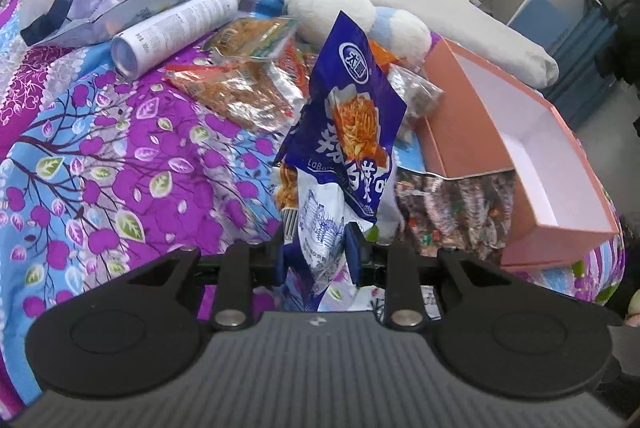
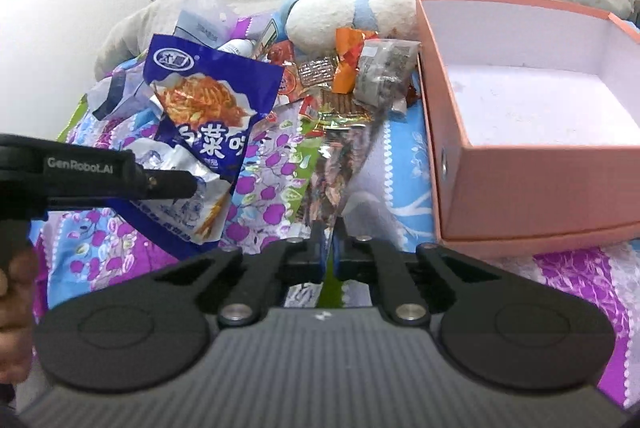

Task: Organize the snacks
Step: 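Carry both held bags over the pink box with both grippers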

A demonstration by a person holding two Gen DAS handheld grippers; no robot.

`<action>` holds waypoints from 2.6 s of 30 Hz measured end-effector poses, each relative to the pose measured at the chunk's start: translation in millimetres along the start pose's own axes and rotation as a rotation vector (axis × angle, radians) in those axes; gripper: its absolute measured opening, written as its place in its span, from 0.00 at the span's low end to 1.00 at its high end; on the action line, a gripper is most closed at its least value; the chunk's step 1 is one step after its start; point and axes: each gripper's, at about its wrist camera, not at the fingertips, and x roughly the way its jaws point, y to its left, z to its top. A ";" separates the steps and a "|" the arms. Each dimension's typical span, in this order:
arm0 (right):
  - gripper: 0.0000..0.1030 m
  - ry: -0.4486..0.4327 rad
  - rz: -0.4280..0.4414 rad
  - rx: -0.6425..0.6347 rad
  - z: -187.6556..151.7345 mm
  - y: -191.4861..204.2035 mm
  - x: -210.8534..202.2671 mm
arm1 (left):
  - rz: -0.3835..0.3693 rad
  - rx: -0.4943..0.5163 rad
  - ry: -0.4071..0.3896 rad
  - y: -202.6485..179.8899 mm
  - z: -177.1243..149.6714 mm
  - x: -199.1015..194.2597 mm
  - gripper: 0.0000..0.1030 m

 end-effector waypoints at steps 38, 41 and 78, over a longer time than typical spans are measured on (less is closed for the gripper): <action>0.03 -0.261 -0.060 0.018 97.1 -39.3 -90.4 | 0.008 0.152 -0.135 -121.3 97.0 -81.4 0.31; 0.03 -0.287 -0.078 0.016 110.7 -48.6 -98.0 | -0.012 0.174 -0.150 -140.7 109.7 -81.5 0.31; 0.06 -0.029 -0.259 0.214 92.2 -209.1 13.9 | -0.094 0.297 0.182 -240.1 114.6 148.5 0.32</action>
